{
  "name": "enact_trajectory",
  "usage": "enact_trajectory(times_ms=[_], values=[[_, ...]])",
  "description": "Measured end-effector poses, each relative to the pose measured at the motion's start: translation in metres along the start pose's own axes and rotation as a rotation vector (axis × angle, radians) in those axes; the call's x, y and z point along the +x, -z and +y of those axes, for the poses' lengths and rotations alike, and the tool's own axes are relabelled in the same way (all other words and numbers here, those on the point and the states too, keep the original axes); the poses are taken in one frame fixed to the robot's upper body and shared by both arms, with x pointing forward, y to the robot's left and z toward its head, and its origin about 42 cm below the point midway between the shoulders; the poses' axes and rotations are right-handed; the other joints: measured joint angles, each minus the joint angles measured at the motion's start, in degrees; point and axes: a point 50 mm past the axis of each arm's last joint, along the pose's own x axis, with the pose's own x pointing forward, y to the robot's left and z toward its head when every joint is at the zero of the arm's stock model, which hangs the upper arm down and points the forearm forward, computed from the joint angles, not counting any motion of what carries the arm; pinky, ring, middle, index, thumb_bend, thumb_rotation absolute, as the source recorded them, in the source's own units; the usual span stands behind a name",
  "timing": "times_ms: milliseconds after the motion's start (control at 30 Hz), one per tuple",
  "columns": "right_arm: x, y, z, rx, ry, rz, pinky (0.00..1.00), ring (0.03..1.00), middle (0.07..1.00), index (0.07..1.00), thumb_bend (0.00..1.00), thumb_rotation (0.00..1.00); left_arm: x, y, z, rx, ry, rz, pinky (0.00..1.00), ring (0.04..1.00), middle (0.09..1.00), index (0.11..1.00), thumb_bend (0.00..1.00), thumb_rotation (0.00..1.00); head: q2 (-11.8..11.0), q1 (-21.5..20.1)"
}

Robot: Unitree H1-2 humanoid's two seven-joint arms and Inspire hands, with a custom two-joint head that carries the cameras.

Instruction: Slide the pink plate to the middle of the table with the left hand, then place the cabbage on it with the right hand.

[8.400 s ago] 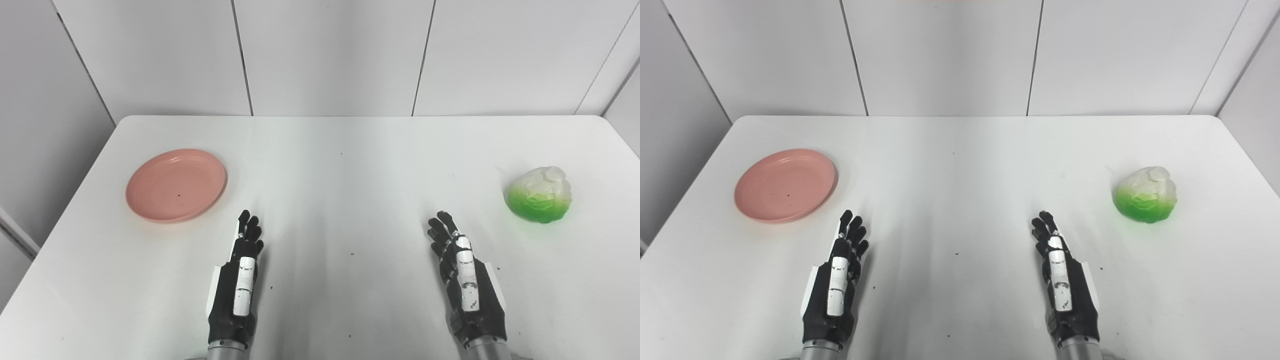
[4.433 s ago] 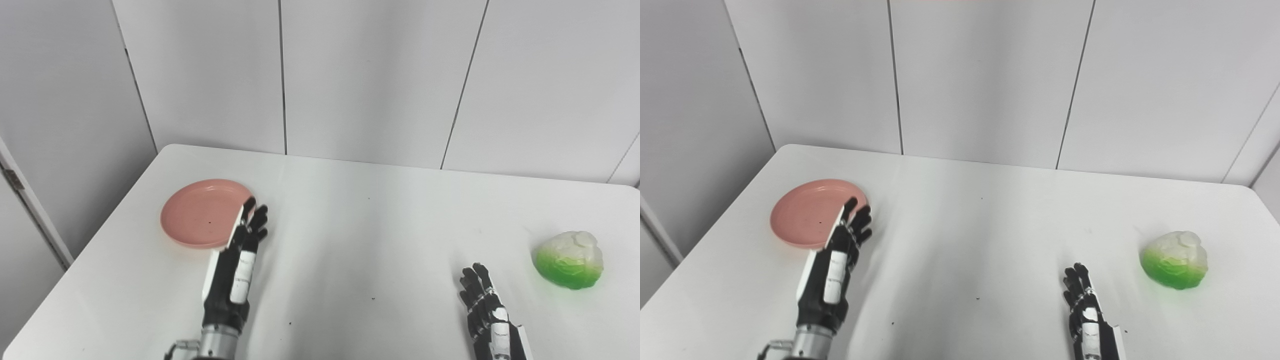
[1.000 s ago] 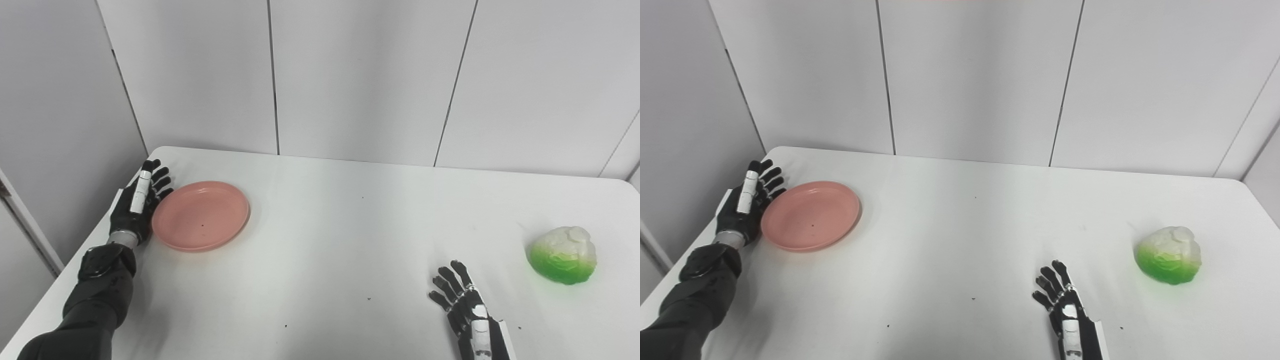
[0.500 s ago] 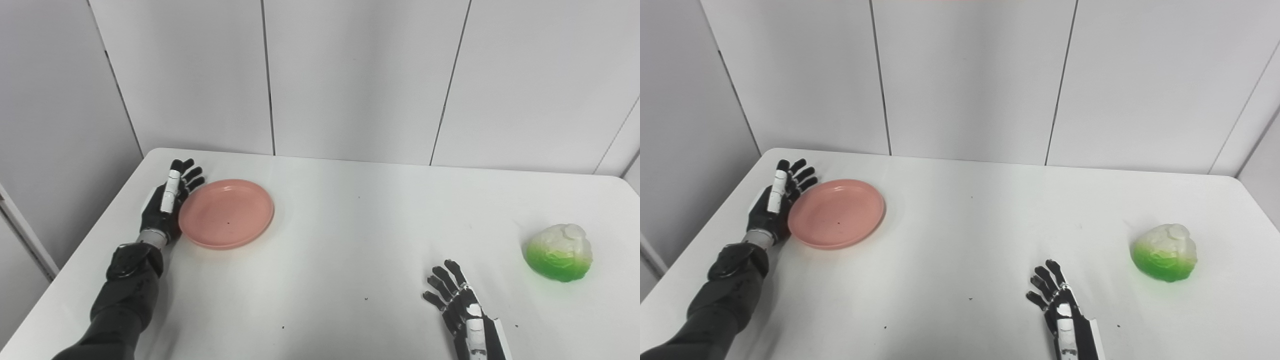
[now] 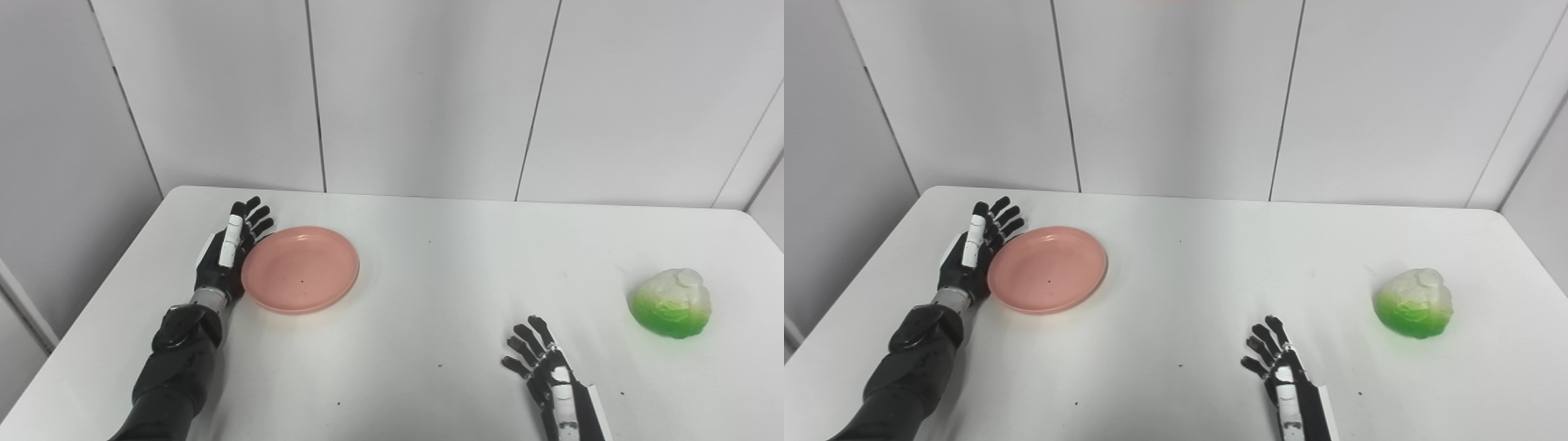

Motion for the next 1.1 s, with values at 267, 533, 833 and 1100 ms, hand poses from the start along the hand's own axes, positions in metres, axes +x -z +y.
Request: enact_trajectory(times_ms=[267, 533, 833, 1100], values=[[0.000, 0.001, 0.007, 0.003, -0.015, 0.007, 0.80, 0.859, 0.887, 0.915, 0.86, 0.97, 0.002, 0.009, -0.030, -0.023, 0.058, -0.001, 0.81, 0.900, 0.922, 0.934, 0.98, 0.88, 0.62, -1.68], [0.000, 0.001, 0.011, 0.008, -0.024, 0.011, 0.80, 0.861, 0.889, 0.915, 0.84, 0.95, 0.005, 0.014, -0.051, -0.027, 0.087, 0.007, 0.81, 0.898, 0.912, 0.910, 1.00, 0.86, 1.06, -3.26], [0.000, 0.000, 0.019, 0.004, -0.033, 0.031, 0.80, 0.861, 0.885, 0.914, 0.84, 0.95, 0.008, 0.017, -0.067, -0.047, 0.107, 0.012, 0.85, 0.902, 0.916, 0.909, 1.00, 0.85, 2.29, -6.86], [0.000, 0.001, 0.032, -0.006, -0.041, 0.038, 0.83, 0.867, 0.892, 0.931, 0.84, 0.99, 0.009, 0.019, -0.082, -0.072, 0.145, 0.023, 0.84, 0.900, 0.912, 0.907, 1.00, 0.87, 2.73, -12.83]])
